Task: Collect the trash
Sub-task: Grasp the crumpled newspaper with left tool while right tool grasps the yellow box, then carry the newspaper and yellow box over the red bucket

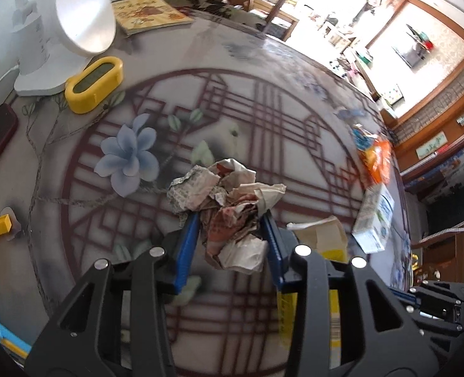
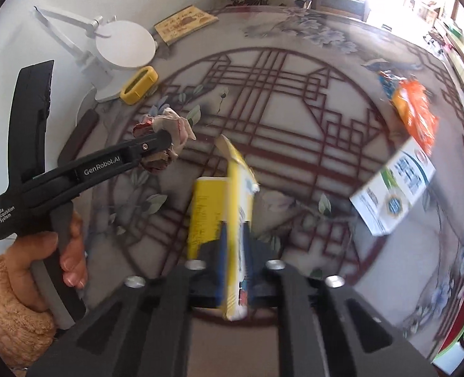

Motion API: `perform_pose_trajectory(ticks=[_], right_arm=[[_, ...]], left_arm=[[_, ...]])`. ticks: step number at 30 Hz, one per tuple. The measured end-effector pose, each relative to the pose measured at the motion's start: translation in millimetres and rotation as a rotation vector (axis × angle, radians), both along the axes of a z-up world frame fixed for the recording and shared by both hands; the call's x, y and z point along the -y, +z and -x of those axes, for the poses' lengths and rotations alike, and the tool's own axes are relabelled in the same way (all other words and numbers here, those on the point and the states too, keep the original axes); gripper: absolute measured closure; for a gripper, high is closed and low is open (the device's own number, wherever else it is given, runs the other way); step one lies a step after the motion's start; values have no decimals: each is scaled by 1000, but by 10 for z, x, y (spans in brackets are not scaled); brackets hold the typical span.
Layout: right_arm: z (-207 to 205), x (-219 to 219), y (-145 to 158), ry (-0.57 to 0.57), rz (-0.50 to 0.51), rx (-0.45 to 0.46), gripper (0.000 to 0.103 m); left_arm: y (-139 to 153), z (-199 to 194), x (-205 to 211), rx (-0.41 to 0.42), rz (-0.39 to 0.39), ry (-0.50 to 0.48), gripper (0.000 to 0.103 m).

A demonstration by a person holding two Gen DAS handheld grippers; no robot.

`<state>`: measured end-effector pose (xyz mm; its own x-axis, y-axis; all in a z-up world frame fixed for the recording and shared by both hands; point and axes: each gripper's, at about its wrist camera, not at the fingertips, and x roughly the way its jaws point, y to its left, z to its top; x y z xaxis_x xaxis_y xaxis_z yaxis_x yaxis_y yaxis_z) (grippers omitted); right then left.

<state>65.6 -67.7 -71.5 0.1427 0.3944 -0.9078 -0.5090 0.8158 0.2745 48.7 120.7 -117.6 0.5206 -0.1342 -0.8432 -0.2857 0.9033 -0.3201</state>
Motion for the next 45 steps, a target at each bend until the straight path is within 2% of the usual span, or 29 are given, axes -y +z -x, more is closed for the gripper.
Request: perform_pose_trajectory(ticks=[4, 6, 7, 8, 9, 10, 14, 17, 20, 23, 24, 25, 26, 28, 33, 39, 40, 41, 42, 45], right_arm=[[124, 158, 8, -40, -10, -15, 102], [174, 251, -27, -57, -5, -41, 98], [199, 312, -48, -84, 4, -43, 88], [215, 372, -74, -110, 6, -53, 62], [231, 421, -86, -131, 5, -56, 51], [243, 461, -103, -148, 12, -57, 45], [249, 459, -187, -141, 64, -55, 45], [189, 450, -252, -165, 91, -31, 36], [109, 413, -357, -193, 66, -75, 36], [112, 226, -498, -152, 109, -92, 32], [127, 182, -539, -143, 125, -91, 32], [140, 147, -582, -133, 145, -87, 39], [164, 111, -629, -119, 183, -77, 62], [221, 106, -574, -111, 182, -43, 61], [387, 223, -180, -103, 108, 44, 61], [507, 521, 115, -155, 5, 36, 62], [525, 583, 153, -171, -8, 36, 64], [542, 637, 193, -188, -20, 35, 74], [548, 671, 211, -199, -27, 32, 77], [591, 817, 268, -236, -33, 35, 77]], left_arm=[[83, 76, 148, 5, 0, -37, 64], [125, 117, 203, 10, 6, -52, 64], [157, 154, 236, 19, 5, -57, 64], [183, 192, 262, 26, 5, -63, 64], [200, 220, 279, 30, 8, -67, 64], [212, 262, 299, 34, 10, -71, 63], [159, 367, 322, 10, 28, -75, 63], [114, 407, 311, -11, 46, -73, 63], [136, 453, 321, -6, 45, -82, 62], [163, 478, 327, 1, 46, -89, 62], [165, 481, 329, 2, 47, -90, 62], [165, 484, 333, 1, 48, -92, 62], [165, 492, 340, -1, 50, -94, 62], [177, 513, 356, -3, 54, -99, 62], [229, 559, 406, 6, 52, -113, 62], [239, 532, 502, 6, 62, -136, 62], [238, 525, 526, 5, 65, -143, 62], [238, 514, 564, 4, 68, -152, 62], [239, 506, 597, 4, 70, -160, 62], [254, 482, 709, 7, 74, -184, 62]])
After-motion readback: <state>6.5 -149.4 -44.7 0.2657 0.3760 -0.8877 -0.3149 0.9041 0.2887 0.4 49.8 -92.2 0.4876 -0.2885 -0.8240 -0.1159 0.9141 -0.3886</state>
